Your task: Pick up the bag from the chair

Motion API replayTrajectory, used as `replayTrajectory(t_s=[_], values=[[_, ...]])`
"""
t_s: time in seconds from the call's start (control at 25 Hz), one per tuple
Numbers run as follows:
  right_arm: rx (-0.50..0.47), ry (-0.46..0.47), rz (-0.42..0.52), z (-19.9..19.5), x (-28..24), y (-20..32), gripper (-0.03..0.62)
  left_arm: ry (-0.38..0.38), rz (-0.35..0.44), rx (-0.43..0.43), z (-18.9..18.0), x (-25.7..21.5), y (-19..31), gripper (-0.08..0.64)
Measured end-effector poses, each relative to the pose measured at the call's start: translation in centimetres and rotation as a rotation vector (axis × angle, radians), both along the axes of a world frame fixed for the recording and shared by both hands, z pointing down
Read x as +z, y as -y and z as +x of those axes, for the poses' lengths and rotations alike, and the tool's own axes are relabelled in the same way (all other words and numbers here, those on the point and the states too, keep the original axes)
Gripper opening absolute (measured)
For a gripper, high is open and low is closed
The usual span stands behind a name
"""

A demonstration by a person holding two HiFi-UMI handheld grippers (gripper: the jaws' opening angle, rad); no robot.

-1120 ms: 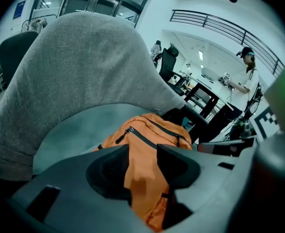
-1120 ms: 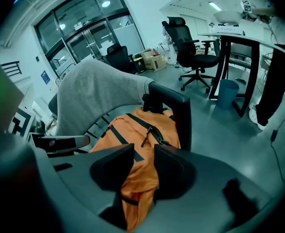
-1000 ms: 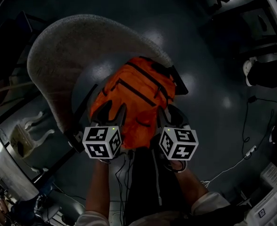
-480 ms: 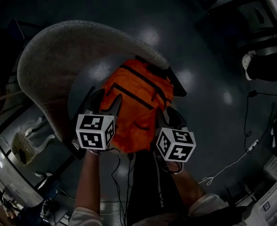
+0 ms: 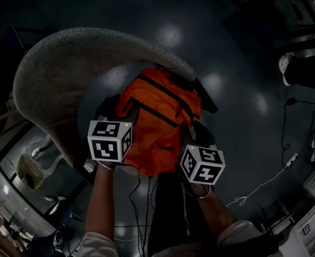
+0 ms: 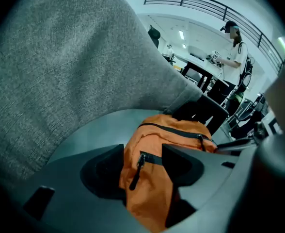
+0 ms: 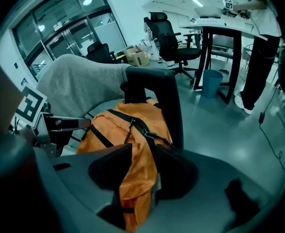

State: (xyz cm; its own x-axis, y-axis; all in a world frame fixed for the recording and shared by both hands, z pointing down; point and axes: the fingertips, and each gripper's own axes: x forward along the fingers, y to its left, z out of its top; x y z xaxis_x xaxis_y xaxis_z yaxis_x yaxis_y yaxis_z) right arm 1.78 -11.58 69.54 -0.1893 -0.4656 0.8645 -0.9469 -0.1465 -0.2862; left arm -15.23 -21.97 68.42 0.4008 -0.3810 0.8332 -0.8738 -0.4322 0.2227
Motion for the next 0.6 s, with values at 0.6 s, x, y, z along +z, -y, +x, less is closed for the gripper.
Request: replayTrajectory(t_s=[0.6], values=[[0.037, -0.006, -0.047, 0.0, 1.5, -0.3, 0.150, 0.022, -0.115, 0.319, 2.5, 3.4, 1.6, 0.253]])
